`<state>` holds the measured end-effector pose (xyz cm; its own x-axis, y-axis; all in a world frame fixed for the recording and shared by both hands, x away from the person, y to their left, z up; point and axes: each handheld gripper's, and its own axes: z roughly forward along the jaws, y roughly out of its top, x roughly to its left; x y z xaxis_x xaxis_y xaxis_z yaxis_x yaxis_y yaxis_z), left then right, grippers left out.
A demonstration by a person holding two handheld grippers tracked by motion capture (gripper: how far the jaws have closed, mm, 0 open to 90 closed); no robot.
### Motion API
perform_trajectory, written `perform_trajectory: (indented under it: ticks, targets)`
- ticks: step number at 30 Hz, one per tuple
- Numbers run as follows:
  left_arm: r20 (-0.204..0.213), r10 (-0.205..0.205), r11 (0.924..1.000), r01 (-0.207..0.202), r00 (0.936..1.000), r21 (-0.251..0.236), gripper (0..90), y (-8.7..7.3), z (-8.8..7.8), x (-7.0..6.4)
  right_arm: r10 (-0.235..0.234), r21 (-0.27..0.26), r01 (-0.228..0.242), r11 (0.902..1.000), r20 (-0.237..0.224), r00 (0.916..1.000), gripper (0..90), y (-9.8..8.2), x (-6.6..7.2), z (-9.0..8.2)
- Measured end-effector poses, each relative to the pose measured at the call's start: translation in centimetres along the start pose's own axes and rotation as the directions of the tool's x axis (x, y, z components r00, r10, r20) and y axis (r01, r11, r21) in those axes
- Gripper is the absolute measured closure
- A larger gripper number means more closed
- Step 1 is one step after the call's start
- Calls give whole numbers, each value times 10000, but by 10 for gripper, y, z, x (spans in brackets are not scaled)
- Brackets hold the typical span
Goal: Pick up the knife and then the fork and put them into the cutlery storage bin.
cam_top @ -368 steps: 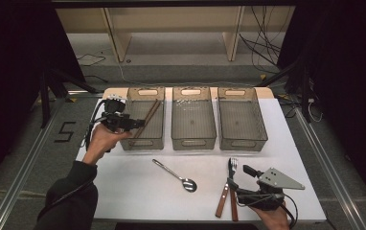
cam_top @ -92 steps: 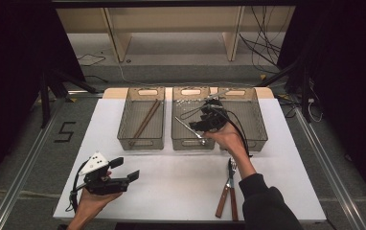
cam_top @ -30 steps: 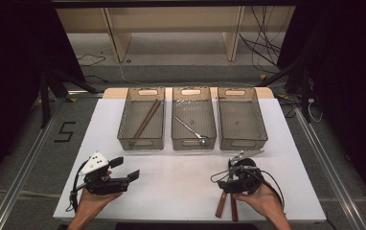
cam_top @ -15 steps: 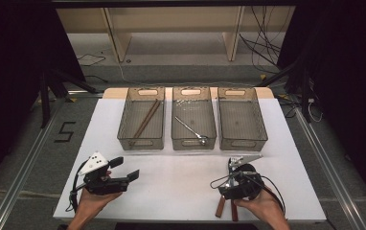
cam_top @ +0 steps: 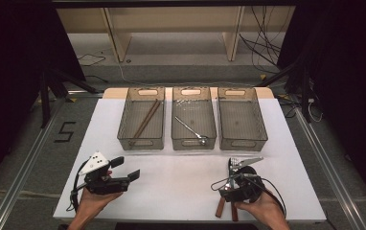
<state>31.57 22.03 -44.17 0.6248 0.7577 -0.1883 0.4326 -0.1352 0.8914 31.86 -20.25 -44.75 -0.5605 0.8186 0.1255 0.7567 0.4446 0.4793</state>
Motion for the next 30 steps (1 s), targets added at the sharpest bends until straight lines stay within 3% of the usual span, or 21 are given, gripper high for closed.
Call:
perform_trajectory:
  ticks: [12, 30]
  targets:
    - [5, 45, 10000, -45, 10000, 6, 170, 0, 1, -1, -92, 636, 73, 9980, 295, 9995, 350, -5, 2, 2]
    - [26, 141, 9999, -141, 9999, 81, 170, -1, 0, -1, -383, 1775, 252, 9838, 707, 9968, 484, -12, 5, 8]
